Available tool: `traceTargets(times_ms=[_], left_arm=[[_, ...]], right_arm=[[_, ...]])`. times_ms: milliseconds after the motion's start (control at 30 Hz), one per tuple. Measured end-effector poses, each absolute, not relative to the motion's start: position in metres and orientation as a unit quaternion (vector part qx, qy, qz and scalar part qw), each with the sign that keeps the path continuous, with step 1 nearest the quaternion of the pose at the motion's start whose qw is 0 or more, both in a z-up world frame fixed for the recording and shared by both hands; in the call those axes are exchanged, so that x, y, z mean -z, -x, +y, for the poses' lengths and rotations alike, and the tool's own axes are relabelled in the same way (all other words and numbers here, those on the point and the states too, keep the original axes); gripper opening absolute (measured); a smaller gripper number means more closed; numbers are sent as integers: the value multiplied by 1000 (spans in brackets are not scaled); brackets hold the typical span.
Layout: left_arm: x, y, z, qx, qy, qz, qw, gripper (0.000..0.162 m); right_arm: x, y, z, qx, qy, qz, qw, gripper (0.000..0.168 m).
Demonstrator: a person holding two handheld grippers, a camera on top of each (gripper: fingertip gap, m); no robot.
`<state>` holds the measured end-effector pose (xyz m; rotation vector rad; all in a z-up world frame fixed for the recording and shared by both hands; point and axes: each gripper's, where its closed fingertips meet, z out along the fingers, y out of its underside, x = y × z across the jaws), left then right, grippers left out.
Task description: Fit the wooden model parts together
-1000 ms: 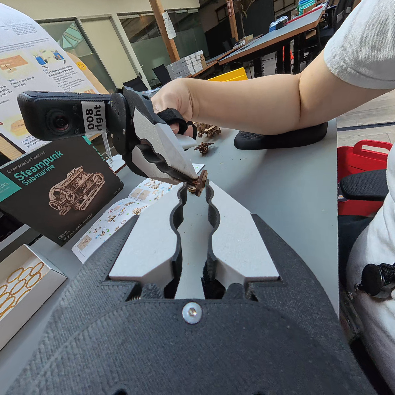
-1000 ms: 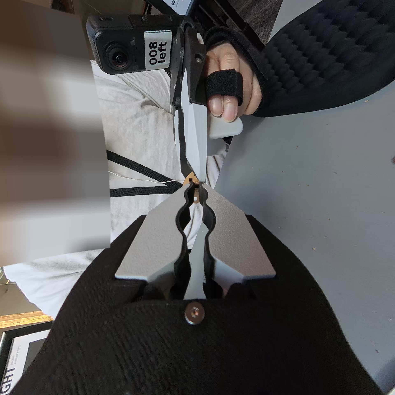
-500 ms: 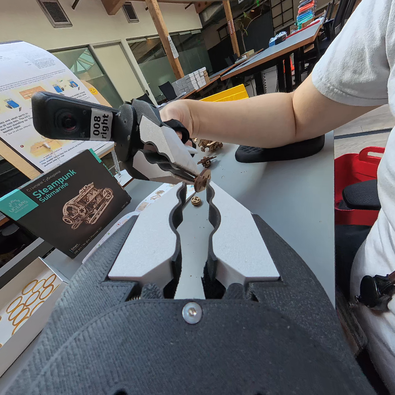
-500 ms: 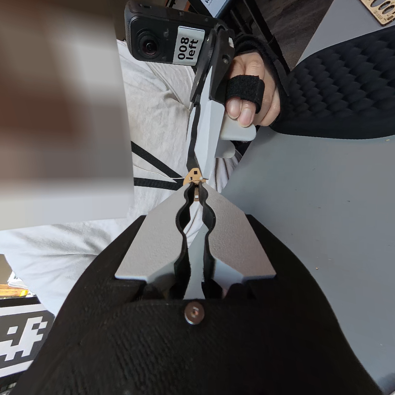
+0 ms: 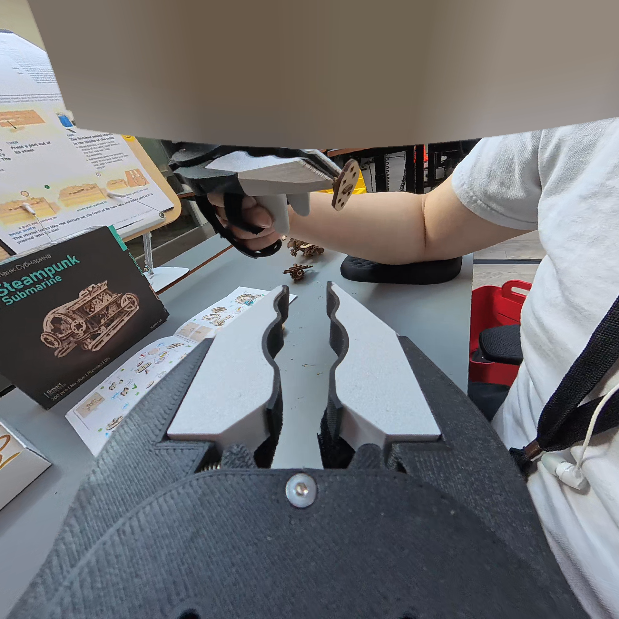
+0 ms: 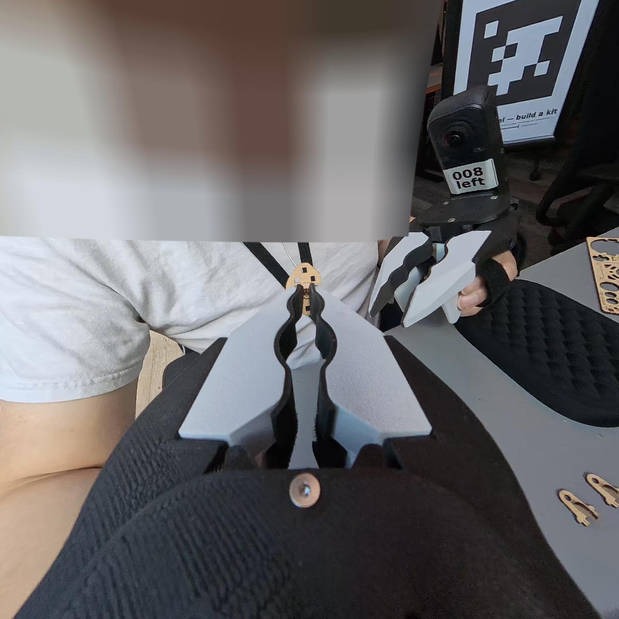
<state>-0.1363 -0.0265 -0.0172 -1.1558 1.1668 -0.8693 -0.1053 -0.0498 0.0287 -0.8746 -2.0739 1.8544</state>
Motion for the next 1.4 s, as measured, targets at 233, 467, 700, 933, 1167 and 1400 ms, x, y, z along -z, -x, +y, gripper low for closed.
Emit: traceTargets(times_ms=[233,467,700,933,1167,1400], left_arm=[[21,145,-12,384,535,469,588,19],[22,177,2,377,561,429,599,18],[21,190,5,382,562,418,603,18],[22,199,5,394,566,397,606,18],[19,212,4,415,561,384,605,16],[13,216,-1,424,548,378,614,16]], right_arm=[[71,121,-3,-402,430,-793,156,3],[145,122,3,-226,397,-882,114,4],[145,123,15,-170,427,-880,116,7],[110,135,23,-211,651,-707,182,7],[141,129,16,-150,728,-647,168,11],[150,131,18,-124,746,-634,162,5]])
